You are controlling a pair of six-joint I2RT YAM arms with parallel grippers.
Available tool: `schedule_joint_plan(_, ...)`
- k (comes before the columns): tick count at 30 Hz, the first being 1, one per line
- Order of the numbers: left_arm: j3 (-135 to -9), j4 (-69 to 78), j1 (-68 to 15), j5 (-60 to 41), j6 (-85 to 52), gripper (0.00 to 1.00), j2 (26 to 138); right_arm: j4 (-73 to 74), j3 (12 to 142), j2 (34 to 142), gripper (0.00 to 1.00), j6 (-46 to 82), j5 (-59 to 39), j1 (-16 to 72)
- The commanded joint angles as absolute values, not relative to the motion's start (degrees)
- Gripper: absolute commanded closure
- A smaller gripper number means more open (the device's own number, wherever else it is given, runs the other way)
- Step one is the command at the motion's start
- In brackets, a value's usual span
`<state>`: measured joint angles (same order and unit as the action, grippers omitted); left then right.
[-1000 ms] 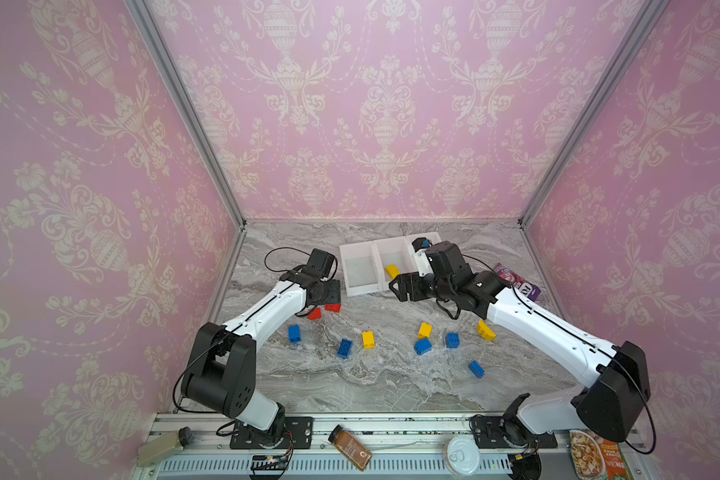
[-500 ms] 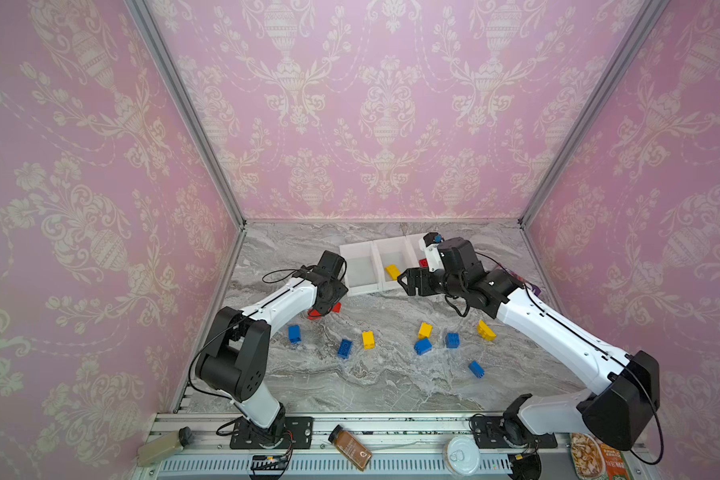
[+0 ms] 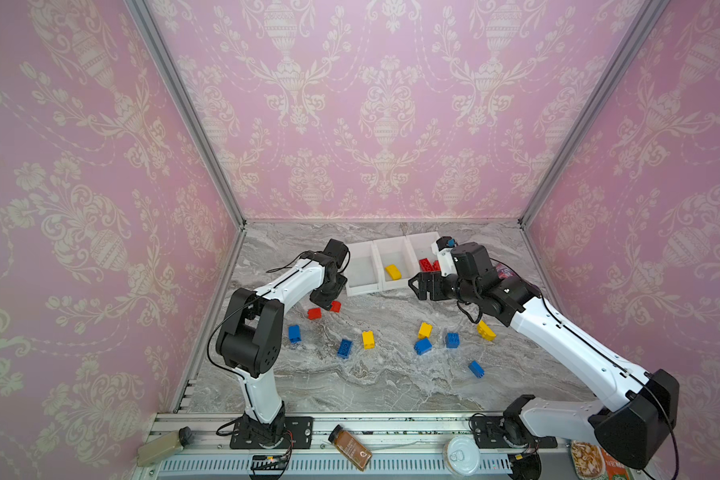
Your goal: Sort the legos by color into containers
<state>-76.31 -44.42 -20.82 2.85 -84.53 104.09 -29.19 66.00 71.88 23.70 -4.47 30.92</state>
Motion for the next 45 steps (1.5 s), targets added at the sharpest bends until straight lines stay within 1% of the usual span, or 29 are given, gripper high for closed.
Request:
schedule_joint_plan(1, -76.5, -47.3, -20.6, 1.8, -88.1, 0.29, 104.9, -30.5, 65.4, 69.4, 0.06, 22.4, -3.7, 30.3)
schedule_joint_plan(8, -78.0, -47.2, -20.1, 0.6, -88.5, 0.25, 109.3, -29.2, 64.0, 70.0, 0.03, 23.3, -6.0, 29.5)
schedule_joint_plan(15, -77.1, -44.7, -19.6, 1.3, -88.9, 0.25, 110.6, -28.3, 63.0, 69.8, 0.03, 24.1, -6.7, 29.4)
schedule_joint_plan(19, -76.7, -43.2, -19.2, 2.8, -88.5, 0.27, 111.0, -28.1, 62.8, 69.6, 0.02, 24.3, -6.8, 29.5)
schedule_joint_plan(38, -76.3, -44.4, -18.7, 0.4, -88.3, 0.45, 113.2, -27.2, 62.4, 70.8, 0.01, 24.9, -7.2, 29.5)
schedule_joint_plan(42, -76.0, -44.1, -18.8, -0.4, -88.2, 0.52, 113.6, -27.2, 62.4, 70.8, 0.01, 24.9, -7.1, 29.5)
schedule_joint_plan(45, -75.7, -43.5, -18.9, -0.7, -88.2, 0.6, 113.3, -27.1, 62.2, 70.7, 0.01, 24.8, -7.0, 29.5)
